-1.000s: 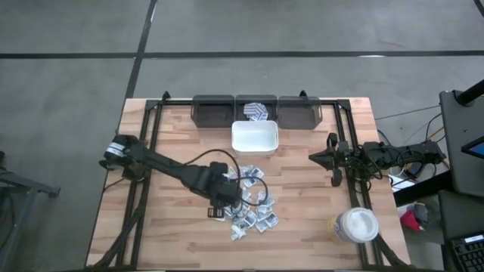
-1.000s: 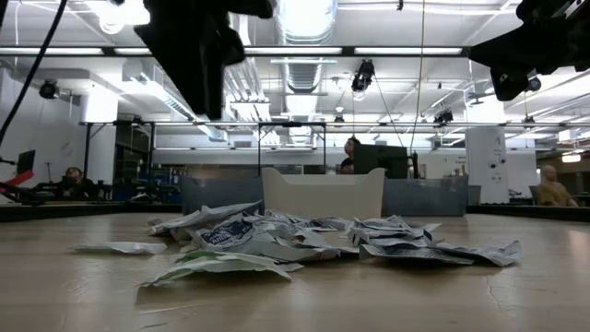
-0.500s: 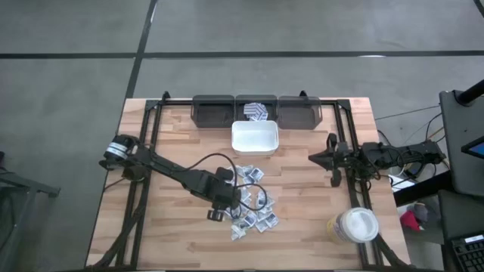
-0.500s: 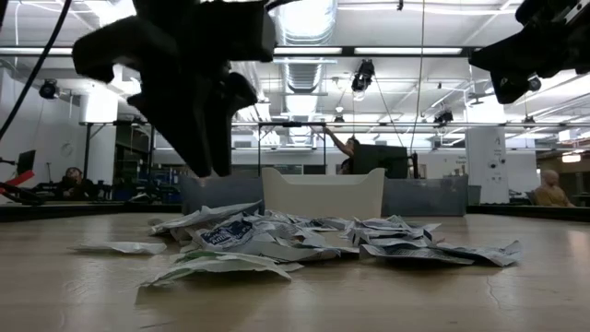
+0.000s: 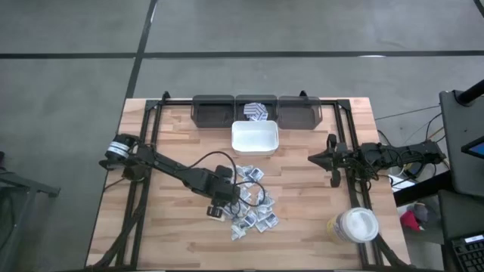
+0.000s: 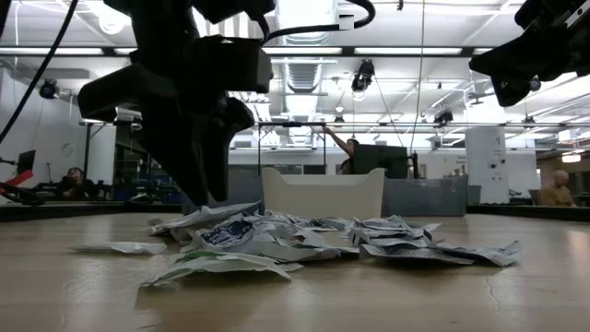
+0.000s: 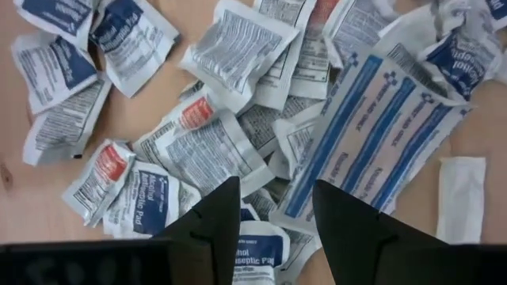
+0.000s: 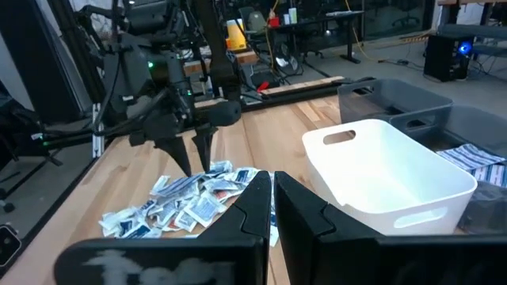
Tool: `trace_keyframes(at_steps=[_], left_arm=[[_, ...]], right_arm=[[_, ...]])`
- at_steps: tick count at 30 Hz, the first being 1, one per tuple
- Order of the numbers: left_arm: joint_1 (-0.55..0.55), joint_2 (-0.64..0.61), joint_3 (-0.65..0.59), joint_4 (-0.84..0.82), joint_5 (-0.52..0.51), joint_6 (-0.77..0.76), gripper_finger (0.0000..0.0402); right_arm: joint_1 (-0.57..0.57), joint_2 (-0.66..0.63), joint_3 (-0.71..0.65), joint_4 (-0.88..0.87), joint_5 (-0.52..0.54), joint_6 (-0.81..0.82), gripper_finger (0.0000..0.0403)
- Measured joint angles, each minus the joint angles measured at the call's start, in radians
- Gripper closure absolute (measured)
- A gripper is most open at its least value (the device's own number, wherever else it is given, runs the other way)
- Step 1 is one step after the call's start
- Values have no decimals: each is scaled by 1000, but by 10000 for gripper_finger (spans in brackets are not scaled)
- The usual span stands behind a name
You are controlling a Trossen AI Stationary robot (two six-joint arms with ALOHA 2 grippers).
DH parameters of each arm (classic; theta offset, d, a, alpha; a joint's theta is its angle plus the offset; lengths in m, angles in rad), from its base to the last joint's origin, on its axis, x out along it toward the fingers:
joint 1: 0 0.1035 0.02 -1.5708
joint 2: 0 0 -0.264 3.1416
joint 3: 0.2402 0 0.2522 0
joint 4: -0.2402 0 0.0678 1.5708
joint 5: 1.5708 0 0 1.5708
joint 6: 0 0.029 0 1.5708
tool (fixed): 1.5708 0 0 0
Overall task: Pick & Place First Aid Supplies
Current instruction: Put the blue bandage into the middle black bin
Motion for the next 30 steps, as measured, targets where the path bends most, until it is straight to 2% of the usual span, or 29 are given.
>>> trace_keyframes(at_steps=[20, 30], left_arm=[[7, 41, -29, 33, 22, 21, 255], [7, 41, -29, 31, 59, 19, 294]], right_arm=[[0, 0, 0, 1, 0, 0, 385], [0, 0, 0, 1, 0, 0, 385]])
